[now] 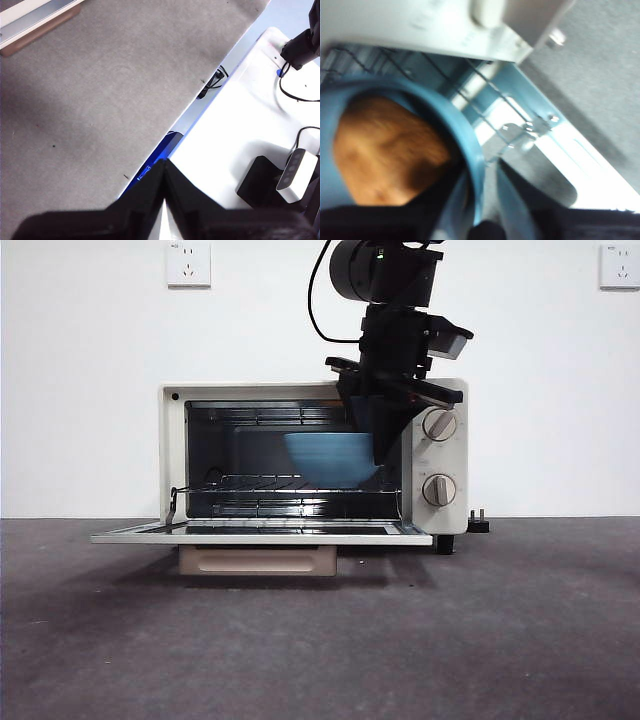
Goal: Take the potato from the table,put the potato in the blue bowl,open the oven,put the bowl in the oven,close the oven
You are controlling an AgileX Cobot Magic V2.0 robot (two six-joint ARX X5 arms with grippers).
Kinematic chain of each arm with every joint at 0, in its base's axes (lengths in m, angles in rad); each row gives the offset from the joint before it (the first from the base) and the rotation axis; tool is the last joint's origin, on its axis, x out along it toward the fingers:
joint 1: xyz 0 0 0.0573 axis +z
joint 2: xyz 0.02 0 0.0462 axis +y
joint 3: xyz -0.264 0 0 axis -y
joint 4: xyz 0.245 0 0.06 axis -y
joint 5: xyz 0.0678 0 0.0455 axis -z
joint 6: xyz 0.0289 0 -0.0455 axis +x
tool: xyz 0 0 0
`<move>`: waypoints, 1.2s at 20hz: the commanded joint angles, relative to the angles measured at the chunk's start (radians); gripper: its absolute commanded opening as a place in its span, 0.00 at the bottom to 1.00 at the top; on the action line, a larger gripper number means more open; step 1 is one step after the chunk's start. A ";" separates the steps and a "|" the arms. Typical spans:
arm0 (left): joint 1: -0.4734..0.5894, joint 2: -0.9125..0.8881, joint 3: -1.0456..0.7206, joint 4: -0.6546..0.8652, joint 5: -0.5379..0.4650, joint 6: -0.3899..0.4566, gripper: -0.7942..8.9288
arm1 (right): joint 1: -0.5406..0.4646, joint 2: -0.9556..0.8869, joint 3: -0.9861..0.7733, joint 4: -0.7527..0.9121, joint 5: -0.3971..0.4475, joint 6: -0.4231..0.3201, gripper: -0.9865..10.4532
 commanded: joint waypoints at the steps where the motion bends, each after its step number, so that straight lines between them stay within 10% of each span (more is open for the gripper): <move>1: -0.003 -0.001 -0.008 -0.007 0.007 -0.009 0.08 | 0.000 0.014 0.005 0.029 0.005 0.003 0.20; 24: -0.003 -0.001 -0.008 -0.018 0.007 -0.009 0.08 | 0.003 -0.043 0.018 0.032 -0.017 -0.099 0.20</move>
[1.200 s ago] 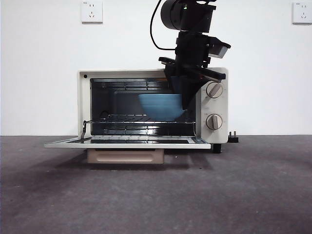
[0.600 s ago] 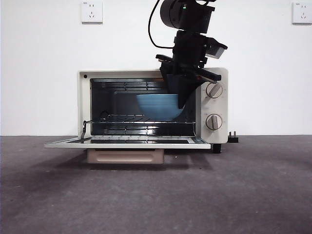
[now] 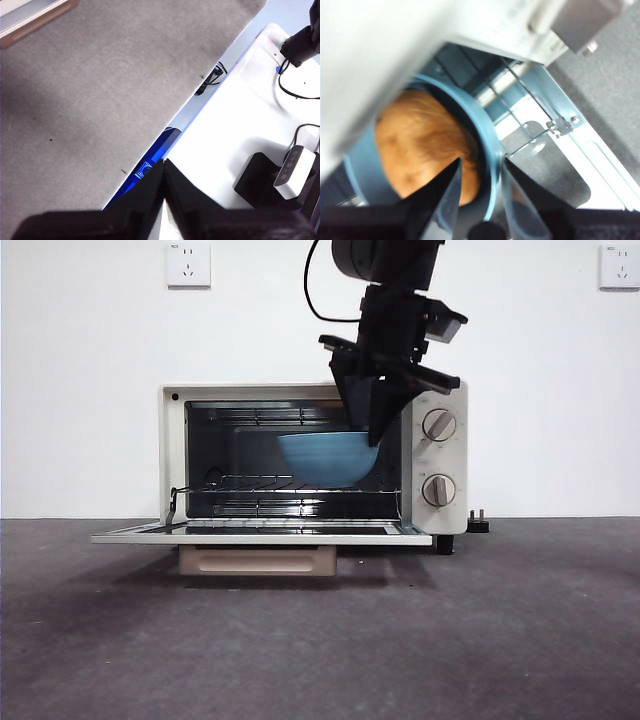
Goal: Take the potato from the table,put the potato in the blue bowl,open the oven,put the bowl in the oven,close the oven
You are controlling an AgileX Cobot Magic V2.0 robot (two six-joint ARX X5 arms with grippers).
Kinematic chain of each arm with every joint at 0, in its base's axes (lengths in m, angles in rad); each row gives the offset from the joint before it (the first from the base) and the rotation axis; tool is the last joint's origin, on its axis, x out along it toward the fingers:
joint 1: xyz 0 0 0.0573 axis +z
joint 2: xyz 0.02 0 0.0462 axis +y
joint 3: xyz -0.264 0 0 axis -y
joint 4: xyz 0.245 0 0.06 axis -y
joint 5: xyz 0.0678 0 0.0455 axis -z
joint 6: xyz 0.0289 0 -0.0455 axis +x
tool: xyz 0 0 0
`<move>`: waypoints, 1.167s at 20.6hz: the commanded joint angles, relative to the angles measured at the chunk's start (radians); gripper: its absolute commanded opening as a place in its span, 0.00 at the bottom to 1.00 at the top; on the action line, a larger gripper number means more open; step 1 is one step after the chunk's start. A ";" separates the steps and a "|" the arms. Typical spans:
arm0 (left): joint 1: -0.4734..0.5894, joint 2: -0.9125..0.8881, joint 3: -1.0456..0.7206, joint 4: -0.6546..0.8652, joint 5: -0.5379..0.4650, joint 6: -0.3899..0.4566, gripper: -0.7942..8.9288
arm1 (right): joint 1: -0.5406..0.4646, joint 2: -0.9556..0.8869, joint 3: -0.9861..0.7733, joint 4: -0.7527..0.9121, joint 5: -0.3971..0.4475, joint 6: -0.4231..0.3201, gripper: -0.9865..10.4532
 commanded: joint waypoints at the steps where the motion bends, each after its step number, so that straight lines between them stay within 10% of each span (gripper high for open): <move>1: -0.003 -0.001 -0.008 -0.002 0.007 -0.004 0.08 | 0.002 -0.013 0.007 0.007 0.003 -0.016 0.20; 11: -0.003 0.000 -0.008 0.021 -0.044 -0.004 0.08 | 0.002 -0.140 0.009 0.020 0.010 -0.260 0.20; 24: 0.043 0.094 -0.008 0.244 -0.079 -0.058 0.08 | 0.090 -0.421 0.009 -0.215 0.147 -1.075 0.19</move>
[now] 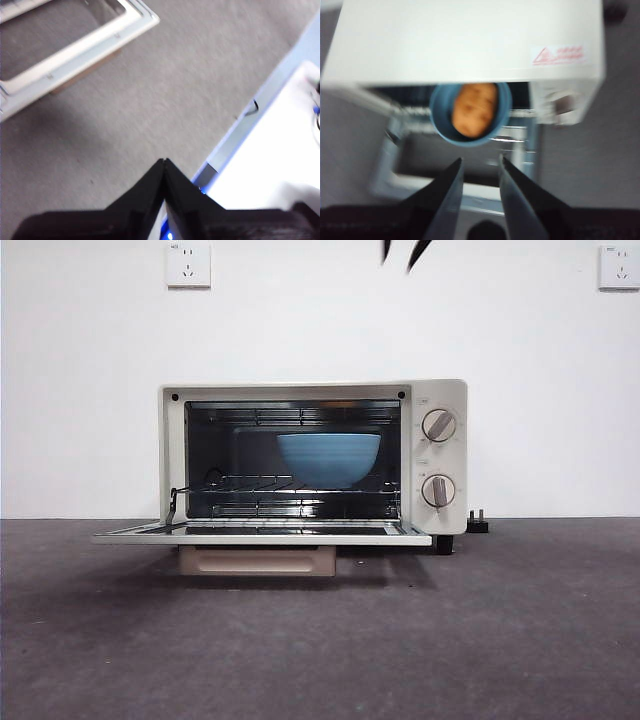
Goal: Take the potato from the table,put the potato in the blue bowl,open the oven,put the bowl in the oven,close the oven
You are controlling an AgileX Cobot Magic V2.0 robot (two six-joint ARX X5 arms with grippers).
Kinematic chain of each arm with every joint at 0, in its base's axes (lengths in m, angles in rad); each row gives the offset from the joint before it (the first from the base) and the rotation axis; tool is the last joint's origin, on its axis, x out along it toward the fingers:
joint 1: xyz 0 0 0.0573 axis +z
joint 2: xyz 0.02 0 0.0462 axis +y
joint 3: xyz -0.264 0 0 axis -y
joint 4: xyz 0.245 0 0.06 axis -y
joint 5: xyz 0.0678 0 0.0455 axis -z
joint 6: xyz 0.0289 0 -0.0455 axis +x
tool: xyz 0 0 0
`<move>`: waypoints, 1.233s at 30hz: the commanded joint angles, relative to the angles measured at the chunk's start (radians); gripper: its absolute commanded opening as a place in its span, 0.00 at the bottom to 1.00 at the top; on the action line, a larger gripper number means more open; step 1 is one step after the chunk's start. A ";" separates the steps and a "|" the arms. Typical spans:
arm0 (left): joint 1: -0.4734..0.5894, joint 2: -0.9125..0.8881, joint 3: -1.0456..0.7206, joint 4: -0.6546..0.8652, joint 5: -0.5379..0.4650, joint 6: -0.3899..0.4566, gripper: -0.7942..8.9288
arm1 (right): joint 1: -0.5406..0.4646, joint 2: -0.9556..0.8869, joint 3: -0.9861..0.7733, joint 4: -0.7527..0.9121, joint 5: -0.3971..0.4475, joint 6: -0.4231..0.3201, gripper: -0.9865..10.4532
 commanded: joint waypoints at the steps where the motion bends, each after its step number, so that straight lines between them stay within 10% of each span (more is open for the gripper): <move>1: 0.027 0.037 -0.010 0.035 0.002 -0.019 0.08 | 0.017 -0.046 0.004 -0.064 0.051 -0.320 0.19; 13: 0.225 0.231 -0.245 0.312 0.212 -0.201 0.07 | 0.018 -0.298 -0.011 -0.208 0.048 -0.541 0.08; 37: 0.420 0.719 -0.329 0.889 0.250 -0.747 0.07 | 0.018 -0.729 -0.246 -0.207 -0.106 -0.544 0.08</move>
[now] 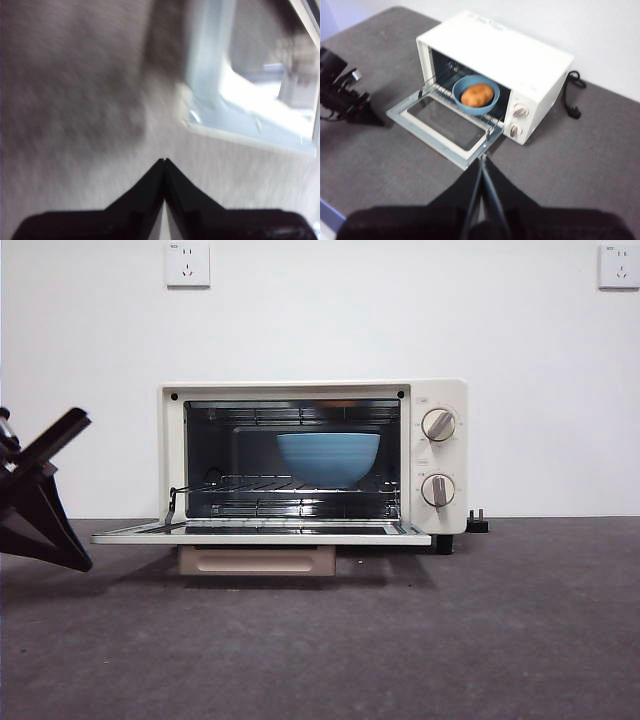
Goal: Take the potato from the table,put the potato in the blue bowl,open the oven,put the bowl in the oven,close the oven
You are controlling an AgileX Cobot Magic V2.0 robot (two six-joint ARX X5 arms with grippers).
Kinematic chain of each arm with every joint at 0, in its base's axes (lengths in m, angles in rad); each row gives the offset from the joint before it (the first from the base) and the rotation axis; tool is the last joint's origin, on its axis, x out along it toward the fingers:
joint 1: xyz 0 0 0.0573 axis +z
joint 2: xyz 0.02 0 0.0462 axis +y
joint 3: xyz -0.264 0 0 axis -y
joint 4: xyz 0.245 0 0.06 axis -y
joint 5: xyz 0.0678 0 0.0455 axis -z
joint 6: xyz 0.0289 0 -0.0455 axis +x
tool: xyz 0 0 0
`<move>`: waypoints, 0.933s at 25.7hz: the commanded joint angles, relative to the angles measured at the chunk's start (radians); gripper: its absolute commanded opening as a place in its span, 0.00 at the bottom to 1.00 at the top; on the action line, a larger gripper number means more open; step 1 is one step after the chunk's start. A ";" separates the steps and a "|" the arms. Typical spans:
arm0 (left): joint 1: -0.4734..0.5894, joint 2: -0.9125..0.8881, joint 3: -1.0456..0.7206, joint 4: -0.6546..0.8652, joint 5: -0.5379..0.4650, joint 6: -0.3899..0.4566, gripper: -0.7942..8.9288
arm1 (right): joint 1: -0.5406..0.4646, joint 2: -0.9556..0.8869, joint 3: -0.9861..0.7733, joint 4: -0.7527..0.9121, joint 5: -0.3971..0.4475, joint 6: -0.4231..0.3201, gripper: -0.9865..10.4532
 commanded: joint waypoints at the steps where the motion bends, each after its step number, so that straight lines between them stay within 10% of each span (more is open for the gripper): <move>1: 0.001 0.024 -0.006 0.059 -0.005 -0.096 0.07 | 0.002 -0.032 -0.060 -0.019 -0.007 0.009 0.08; 24: 0.001 0.056 -0.005 0.251 0.026 -0.238 0.07 | 0.002 -0.097 -0.194 -0.019 -0.023 0.036 0.08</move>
